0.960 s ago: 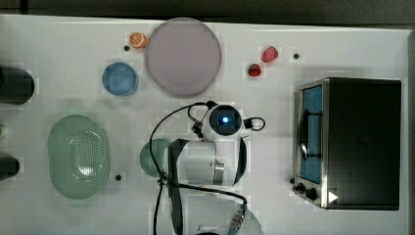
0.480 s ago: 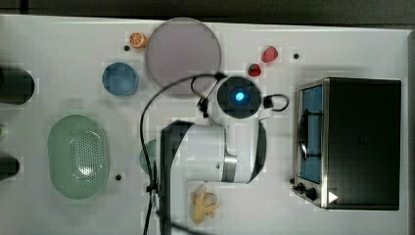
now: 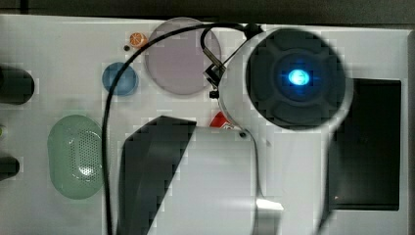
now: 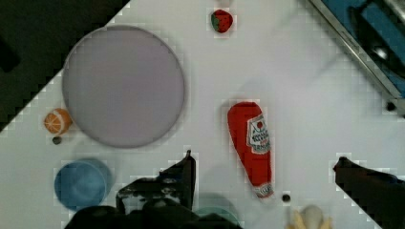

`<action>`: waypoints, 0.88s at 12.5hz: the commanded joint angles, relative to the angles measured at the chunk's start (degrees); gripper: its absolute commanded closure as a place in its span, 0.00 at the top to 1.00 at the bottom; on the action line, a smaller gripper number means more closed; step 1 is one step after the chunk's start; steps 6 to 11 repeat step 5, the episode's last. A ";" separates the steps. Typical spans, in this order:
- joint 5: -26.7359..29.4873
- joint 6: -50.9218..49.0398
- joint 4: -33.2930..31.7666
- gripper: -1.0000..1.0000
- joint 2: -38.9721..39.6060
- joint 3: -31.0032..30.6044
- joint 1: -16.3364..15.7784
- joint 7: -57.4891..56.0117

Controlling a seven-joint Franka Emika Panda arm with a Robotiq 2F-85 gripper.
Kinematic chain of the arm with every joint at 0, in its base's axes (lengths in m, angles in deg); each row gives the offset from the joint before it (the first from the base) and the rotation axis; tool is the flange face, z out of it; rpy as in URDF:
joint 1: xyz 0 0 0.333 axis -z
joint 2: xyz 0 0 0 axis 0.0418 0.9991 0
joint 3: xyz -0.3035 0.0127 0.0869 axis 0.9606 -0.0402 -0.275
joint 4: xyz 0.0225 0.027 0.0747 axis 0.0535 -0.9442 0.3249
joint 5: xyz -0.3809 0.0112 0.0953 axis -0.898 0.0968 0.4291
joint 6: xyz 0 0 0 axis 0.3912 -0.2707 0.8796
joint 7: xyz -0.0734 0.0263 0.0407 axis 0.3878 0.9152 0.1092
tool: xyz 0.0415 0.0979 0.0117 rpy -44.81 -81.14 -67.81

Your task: Pick ketchup from strainer and place it on the table

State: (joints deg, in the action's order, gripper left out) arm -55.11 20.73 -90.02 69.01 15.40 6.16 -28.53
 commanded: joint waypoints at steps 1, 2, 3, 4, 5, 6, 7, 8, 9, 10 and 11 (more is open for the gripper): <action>-0.37 -6.38 2.99 1.00 2.73 -0.26 -0.65 4.12; -0.37 -7.56 3.67 1.00 2.72 -0.20 -0.65 4.12; -0.37 -7.34 3.68 1.00 2.77 -0.18 -0.64 4.12; -0.37 -7.20 3.65 1.00 2.96 -0.20 -0.64 4.12; -0.37 -7.20 3.61 1.00 3.14 -0.24 -0.64 4.12; -0.37 -7.20 3.61 1.00 3.14 -0.24 -0.64 4.12; -0.37 -7.20 3.61 1.00 3.14 -0.24 -0.64 4.12; -0.37 -7.20 3.61 1.00 3.14 -0.24 -0.64 4.12; -0.37 -7.20 3.61 1.00 3.14 -0.24 -0.64 4.12; -0.37 -7.20 3.61 1.00 3.14 -0.24 -0.64 4.12; -0.37 -7.20 3.61 1.00 3.14 -0.24 -0.64 4.12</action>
